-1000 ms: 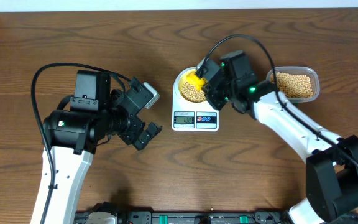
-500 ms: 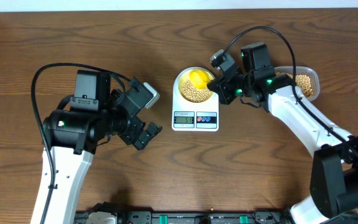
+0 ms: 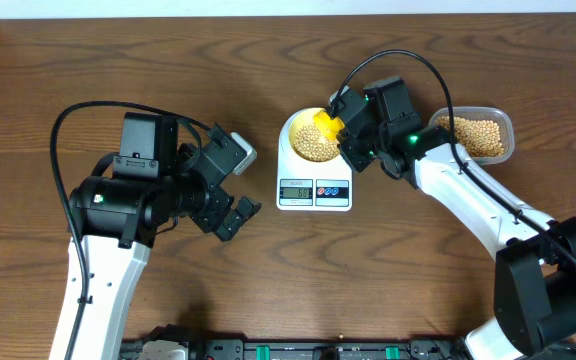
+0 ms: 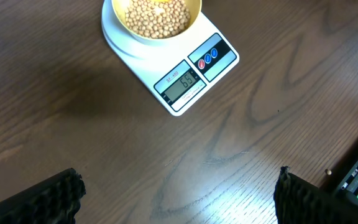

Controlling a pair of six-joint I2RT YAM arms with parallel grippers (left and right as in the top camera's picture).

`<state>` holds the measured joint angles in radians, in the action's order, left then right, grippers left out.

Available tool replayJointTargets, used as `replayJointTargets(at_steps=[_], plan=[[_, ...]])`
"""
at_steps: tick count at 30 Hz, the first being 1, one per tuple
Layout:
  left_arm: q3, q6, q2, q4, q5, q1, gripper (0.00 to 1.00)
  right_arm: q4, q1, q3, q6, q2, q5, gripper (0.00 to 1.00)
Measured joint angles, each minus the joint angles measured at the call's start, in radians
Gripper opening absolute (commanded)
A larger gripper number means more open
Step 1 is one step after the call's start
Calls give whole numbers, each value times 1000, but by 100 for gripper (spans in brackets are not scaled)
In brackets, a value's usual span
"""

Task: Scoop item into bowl and weigh 50g on scale
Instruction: 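Carry the scoop over the bowl and pour soybeans in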

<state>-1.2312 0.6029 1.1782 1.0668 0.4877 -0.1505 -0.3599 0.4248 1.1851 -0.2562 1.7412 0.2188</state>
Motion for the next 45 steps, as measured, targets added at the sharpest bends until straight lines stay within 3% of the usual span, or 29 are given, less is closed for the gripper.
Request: replayJointTargets(at_steps=[27,45], plan=[[0,0,0,0,0,0,100,-2,19,0,-98,3,-46,1],[0,0,0,0,0,0,100,-1,-34,0,194,3,248,1]])
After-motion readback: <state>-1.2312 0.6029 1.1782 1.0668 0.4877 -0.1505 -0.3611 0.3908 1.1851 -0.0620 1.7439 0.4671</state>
